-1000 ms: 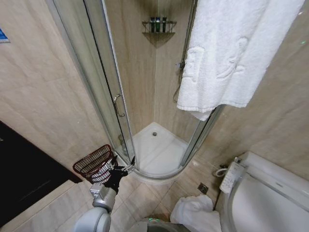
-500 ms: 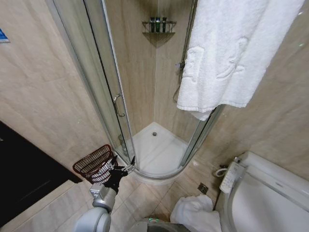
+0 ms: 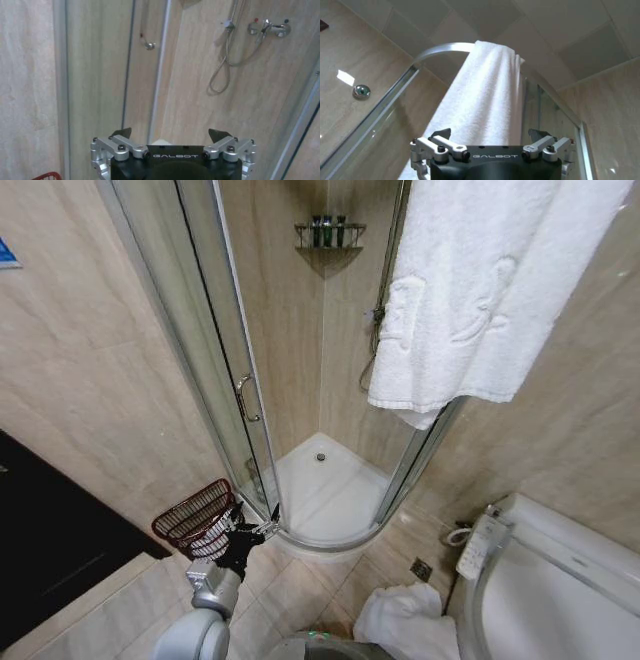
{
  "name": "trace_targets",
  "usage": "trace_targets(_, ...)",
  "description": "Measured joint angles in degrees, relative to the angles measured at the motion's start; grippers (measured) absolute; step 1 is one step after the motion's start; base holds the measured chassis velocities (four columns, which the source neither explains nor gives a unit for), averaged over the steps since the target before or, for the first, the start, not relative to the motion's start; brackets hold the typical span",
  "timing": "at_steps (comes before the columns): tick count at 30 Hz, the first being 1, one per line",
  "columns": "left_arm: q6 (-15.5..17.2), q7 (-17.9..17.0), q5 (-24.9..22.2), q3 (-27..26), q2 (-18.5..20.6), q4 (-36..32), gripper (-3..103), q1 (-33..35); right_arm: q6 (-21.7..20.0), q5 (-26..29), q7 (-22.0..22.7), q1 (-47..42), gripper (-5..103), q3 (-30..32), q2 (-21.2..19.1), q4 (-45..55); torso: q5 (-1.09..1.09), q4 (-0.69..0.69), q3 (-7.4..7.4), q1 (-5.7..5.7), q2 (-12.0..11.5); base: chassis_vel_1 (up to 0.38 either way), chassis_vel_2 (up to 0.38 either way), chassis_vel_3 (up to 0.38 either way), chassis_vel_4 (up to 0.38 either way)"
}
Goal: Discard the used towel into the hamper.
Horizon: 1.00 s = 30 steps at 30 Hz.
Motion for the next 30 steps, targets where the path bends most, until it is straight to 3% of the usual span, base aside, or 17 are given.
trace_targets(11,0.0,0.0,0.0,0.0,0.1,0.0,100,0.0,1.7,0.3,0.2,0.0,100,-0.6,-0.2,-0.2,-0.08,-0.01,-0.01,-0.02,0.0,0.159,0.141,-0.152,-0.146)
trace_targets(19,0.0,0.0,0.0,0.0,0.0,0.0,100,0.0,4.5,1.6,-0.2,3.2,100,-4.7,0.2,-4.8,0.05,0.00,0.01,0.01,0.0,-0.022,-0.008,0.006,0.009)
trace_targets(24,0.0,0.0,0.0,0.0,0.0,0.0,100,0.0,7.4,4.3,-4.3,12.5,100,-12.3,-2.8,-14.6,0.02,-0.01,0.01,0.01,0.0,-0.047,-0.024,0.007,0.025)
trace_targets(30,0.0,0.0,0.0,0.0,0.0,0.0,100,0.0,5.8,6.3,-5.6,22.7,100,-17.9,-8.3,-21.1,-0.04,0.02,0.00,0.00,0.0,0.000,0.000,0.000,0.000)
